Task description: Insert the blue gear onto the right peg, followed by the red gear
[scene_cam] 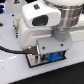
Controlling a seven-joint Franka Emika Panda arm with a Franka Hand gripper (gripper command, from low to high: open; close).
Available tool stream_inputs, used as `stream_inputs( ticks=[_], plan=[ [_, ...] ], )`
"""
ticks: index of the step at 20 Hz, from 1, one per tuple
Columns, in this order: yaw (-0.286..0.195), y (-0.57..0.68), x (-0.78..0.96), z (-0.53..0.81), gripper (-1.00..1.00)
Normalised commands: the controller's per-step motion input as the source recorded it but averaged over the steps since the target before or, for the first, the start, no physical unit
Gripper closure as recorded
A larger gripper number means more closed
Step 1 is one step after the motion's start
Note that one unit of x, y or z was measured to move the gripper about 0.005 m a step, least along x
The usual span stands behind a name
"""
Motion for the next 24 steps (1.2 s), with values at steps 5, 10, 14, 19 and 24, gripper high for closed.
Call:
stream_inputs(
  ticks=[5,10,14,19,24],
  plan=[
    [0.0,0.29,-0.23,0.63,-1.0],
    [0.0,0.31,-0.34,0.48,-1.0],
    [0.0,0.36,-0.66,0.22,-1.0],
    [0.0,0.1,-0.78,-0.03,-1.0],
    [0.0,0.12,-0.73,-0.05,-1.0]
  ],
)
